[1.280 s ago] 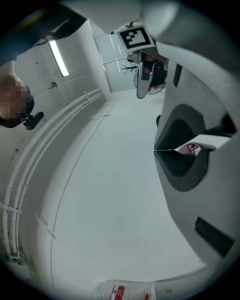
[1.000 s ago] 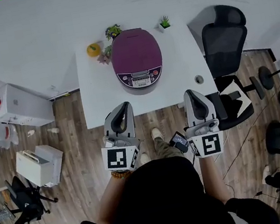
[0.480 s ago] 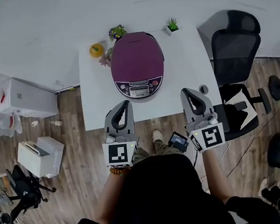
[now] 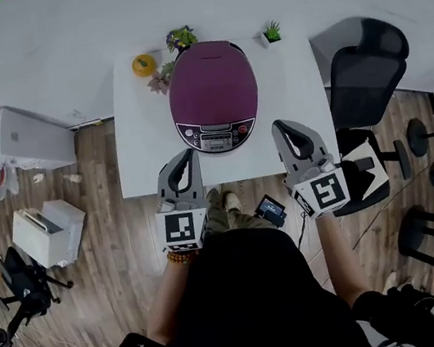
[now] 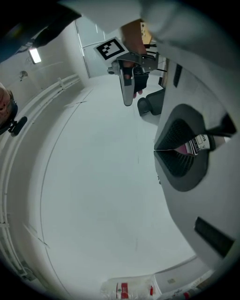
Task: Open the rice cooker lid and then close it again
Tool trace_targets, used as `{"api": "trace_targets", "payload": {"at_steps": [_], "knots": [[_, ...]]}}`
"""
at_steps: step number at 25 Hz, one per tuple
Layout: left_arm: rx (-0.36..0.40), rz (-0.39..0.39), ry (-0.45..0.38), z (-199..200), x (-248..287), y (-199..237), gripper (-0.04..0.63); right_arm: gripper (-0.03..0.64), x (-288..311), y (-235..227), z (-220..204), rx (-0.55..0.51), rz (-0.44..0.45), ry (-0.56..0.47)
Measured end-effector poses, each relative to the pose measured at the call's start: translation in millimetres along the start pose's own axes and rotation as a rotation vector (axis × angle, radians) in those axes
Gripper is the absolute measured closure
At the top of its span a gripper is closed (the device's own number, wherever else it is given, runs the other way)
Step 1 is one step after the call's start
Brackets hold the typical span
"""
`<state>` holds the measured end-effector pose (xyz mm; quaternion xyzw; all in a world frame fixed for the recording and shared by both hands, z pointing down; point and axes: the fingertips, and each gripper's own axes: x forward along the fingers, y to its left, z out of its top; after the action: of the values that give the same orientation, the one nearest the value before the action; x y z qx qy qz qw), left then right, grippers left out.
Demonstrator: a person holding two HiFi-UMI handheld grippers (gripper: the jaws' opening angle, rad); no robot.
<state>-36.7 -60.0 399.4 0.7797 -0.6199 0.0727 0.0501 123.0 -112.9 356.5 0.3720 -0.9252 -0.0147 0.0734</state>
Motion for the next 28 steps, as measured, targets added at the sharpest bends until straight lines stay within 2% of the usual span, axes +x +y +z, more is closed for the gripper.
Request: {"api": "trace_targets", "payload": {"at_steps": [3,8,12,17,20,28], "knots": [[0.005,-0.043,-0.002,-5.0,15.5,13.1,0.572,0.588,23.1,7.4,12.4,-0.027,0.033,-0.008],[0.022,-0.085,-0.018,-9.7,44.1,45.6,0.572,0.588,55.1,5.8,21.0,-0.045,-0.001,-0.004],[-0.006,-0.115,0.002,-20.4,64.2,68.7,0.572,0.588,73.3,8.9,15.1,-0.093,-0.003,0.043],[0.039,-0.215,0.033,-27.2,76.8,61.3,0.572,0.588,83.7,8.2,13.6,-0.169,0.029,0.046],[0.059,-0.259,0.040,-30.7,83.7,53.5,0.572,0.588,86.5,4.0,1.3,-0.203,0.045,0.087],[0.032,-0.273,0.071,-43.3,95.9,50.2,0.572,0.588,96.9,10.5,-37.1,-0.178,0.122,0.216]]}}
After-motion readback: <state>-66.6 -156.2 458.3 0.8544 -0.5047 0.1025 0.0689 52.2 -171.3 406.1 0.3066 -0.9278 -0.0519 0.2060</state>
